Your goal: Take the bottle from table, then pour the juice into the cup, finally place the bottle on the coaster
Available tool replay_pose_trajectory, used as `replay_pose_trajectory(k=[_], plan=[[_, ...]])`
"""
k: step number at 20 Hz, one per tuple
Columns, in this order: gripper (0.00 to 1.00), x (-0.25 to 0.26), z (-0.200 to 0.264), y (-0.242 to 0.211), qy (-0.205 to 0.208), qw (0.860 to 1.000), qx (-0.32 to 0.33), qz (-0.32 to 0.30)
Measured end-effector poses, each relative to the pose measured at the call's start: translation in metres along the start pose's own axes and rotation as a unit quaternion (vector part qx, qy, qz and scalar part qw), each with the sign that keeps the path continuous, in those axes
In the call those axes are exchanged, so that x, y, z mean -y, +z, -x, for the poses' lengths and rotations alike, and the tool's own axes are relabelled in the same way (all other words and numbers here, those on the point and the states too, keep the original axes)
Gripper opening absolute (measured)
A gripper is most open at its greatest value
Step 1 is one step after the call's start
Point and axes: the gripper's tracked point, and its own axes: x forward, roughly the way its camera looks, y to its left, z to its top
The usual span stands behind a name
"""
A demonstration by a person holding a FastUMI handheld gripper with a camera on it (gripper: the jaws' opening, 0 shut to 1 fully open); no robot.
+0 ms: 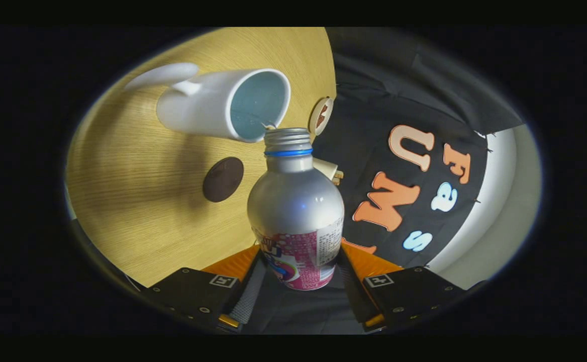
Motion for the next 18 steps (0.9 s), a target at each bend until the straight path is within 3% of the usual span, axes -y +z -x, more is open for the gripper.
replay_pose_trajectory(k=[18], plan=[[0.76,0.007,-0.006,0.01,0.005,0.999,0.006,0.036]])
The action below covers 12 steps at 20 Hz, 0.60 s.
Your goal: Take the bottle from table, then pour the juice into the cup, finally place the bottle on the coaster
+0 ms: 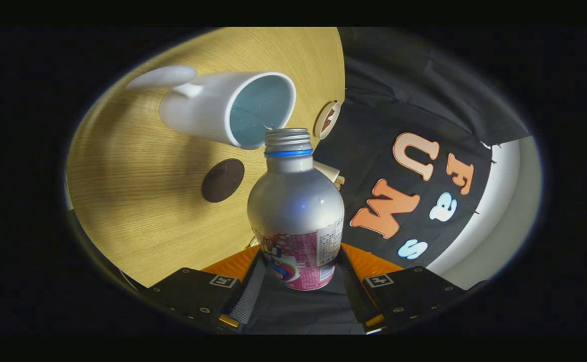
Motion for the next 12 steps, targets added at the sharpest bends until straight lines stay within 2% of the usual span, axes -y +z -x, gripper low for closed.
replay_pose_trajectory(k=[12], plan=[[0.77,0.0022,0.0035,0.0014,0.011,0.999,0.004,0.032]])
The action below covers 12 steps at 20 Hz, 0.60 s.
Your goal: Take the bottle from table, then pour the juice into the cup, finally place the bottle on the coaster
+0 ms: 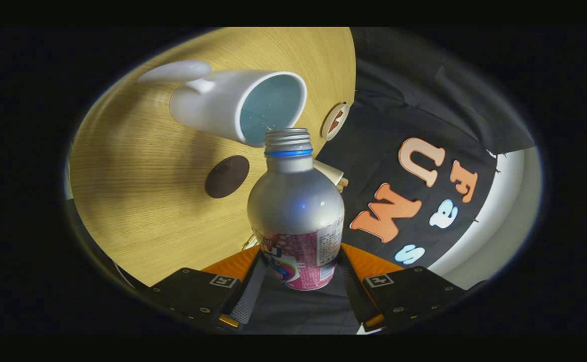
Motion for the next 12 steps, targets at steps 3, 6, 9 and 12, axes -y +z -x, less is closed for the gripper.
replay_pose_trajectory(k=[3,6,9,12], plan=[[0.77,0.0021,0.0,0.0017,0.0,1.0,0.004,0.005],[0.77,0.0052,0.0006,0.0007,0.002,1.0,-0.001,0.011],[0.76,0.0074,0.0009,0.0001,0.0,1.0,-0.003,0.025],[0.76,0.0087,-0.0006,-0.0002,0.002,0.999,-0.004,0.036]])
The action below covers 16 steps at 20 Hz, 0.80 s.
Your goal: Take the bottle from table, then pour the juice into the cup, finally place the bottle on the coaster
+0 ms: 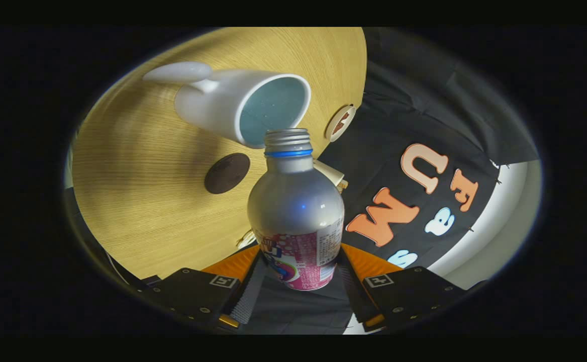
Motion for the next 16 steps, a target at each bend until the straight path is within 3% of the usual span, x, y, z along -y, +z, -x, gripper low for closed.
replay_pose_trajectory(k=[16], plan=[[0.76,0.011,0.004,0.007,-0.003,0.999,0.008,0.04]])
